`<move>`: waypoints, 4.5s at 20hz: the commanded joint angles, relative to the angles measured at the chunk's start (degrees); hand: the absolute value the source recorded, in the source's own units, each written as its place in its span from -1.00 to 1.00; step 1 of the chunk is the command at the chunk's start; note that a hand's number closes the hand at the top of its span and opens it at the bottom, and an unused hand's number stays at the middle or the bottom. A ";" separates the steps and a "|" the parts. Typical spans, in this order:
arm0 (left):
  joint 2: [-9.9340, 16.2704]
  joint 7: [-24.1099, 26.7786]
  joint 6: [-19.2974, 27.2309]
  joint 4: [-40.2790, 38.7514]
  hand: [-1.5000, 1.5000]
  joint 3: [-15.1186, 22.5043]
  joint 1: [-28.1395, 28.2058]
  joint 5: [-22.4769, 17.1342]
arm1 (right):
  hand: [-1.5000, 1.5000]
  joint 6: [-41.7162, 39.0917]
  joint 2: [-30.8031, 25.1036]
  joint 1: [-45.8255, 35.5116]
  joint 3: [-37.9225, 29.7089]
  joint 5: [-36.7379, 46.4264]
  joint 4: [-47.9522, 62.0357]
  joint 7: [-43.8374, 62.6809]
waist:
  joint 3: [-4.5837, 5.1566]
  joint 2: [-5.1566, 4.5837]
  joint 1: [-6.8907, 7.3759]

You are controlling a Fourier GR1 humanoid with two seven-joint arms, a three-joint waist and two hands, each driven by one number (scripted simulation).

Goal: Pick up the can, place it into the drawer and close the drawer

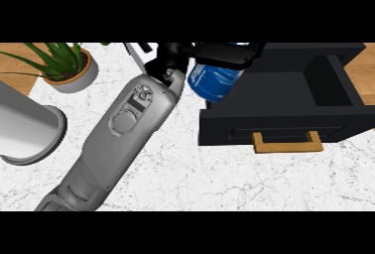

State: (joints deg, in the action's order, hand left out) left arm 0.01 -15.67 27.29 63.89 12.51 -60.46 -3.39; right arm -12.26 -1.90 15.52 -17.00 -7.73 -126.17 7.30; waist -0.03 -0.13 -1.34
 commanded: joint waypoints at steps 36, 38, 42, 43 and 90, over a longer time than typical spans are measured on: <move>0.00 15.39 8.35 -41.40 1.00 16.00 -24.41 -23.51 | -1.00 0.34 -0.50 -7.67 2.51 2.16 6.17 -0.18 | -0.16 -1.50 -5.14; -0.01 15.54 7.76 -43.17 1.00 16.40 -24.74 -23.29 | -1.00 1.05 0.37 -6.40 2.18 2.97 5.65 -1.42 | -0.14 -1.27 -4.45; 0.00 16.33 9.74 -41.94 1.00 19.99 -23.02 -24.03 | -1.00 -0.09 -1.37 -7.46 1.63 1.57 4.72 -0.23 | -0.14 -1.29 -5.44; 0.00 17.69 9.33 -42.77 1.00 20.33 -23.31 -23.45 | -1.00 0.26 -1.50 -8.55 0.76 1.40 6.59 -1.25 | -0.15 -1.41 -5.06; 0.00 20.78 20.30 -37.76 -1.00 21.85 -21.80 -36.05 | -1.00 10.49 -12.09 -16.58 23.40 61.08 15.14 -9.16 | 0.00 -0.03 1.24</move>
State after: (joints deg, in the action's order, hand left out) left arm 0.00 6.08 47.45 24.84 34.10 -83.36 -40.02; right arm -5.56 -14.25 -1.27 2.89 45.19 -116.44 -0.35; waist -0.03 -0.56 -1.58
